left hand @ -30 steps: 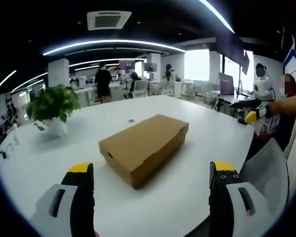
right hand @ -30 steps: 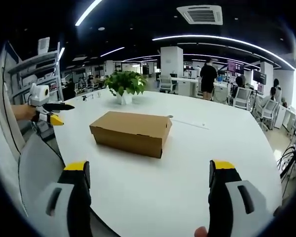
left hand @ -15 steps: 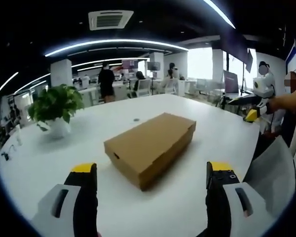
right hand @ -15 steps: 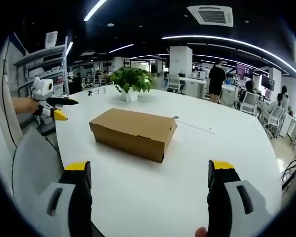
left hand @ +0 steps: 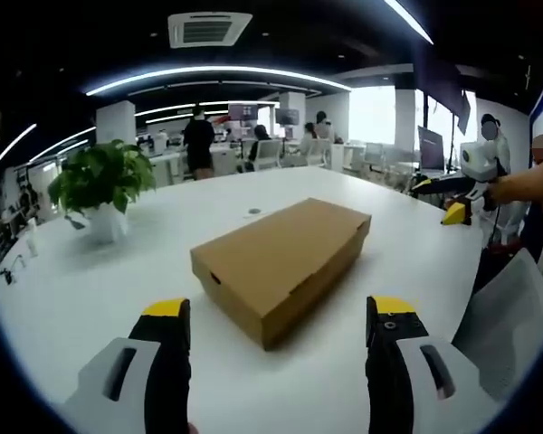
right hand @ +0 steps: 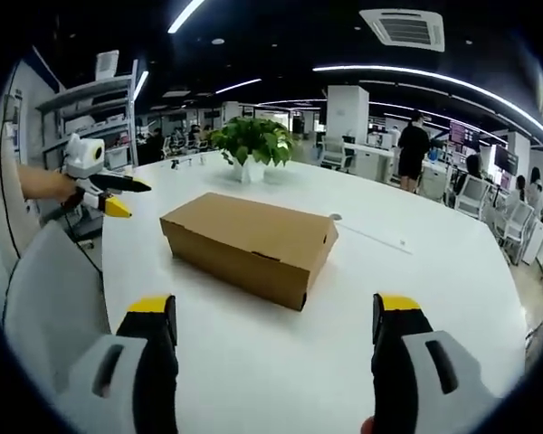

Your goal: Operate the shoe box by opening the lid, removing the specified soft item, and placing it in the target area until the item is outside and the box remains undamaged.

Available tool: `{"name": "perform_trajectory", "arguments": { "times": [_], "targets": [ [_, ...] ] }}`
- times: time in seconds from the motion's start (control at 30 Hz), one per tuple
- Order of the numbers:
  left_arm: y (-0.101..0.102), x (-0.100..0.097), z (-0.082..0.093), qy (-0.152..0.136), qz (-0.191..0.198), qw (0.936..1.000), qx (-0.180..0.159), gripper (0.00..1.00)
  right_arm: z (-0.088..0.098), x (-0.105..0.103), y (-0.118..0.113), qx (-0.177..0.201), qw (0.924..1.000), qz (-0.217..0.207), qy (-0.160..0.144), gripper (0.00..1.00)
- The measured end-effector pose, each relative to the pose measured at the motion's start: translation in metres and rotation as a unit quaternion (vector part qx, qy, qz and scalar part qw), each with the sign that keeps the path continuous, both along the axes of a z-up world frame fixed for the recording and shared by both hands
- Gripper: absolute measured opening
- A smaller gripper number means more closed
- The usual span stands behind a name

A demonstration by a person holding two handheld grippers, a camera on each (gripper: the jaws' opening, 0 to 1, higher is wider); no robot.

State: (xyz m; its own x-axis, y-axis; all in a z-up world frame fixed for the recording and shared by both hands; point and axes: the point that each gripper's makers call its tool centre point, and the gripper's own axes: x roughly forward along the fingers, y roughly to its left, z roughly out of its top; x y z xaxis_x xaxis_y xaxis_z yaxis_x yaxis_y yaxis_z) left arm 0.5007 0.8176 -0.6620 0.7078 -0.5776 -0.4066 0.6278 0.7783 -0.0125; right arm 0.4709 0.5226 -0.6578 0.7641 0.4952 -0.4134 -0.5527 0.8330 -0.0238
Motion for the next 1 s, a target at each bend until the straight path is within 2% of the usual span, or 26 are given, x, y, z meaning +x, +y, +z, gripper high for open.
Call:
{"name": "perform_trajectory", "arguments": {
  "times": [0.27, 0.47, 0.6, 1.0],
  "targets": [
    [-0.002, 0.014, -0.009, 0.005, 0.009, 0.9999, 0.004, 0.70, -0.008, 0.021, 0.008, -0.009, 0.9995, 0.028, -0.007, 0.76],
    [-0.009, 0.022, -0.017, 0.008, 0.009, 0.9999, 0.007, 0.65, -0.009, 0.040, 0.011, -0.003, 0.9993, 0.033, -0.016, 0.70],
    [-0.014, 0.028, -0.026, 0.013, 0.012, 0.9998, 0.011, 0.61, -0.016, 0.051, 0.015, 0.000, 0.9992, 0.038, -0.013, 0.67],
    [-0.012, 0.043, -0.043, 0.033, 0.052, 0.9979, 0.019, 0.49, -0.039, 0.068, 0.027, -0.036, 0.9963, 0.077, 0.006, 0.52]
  ]
}}
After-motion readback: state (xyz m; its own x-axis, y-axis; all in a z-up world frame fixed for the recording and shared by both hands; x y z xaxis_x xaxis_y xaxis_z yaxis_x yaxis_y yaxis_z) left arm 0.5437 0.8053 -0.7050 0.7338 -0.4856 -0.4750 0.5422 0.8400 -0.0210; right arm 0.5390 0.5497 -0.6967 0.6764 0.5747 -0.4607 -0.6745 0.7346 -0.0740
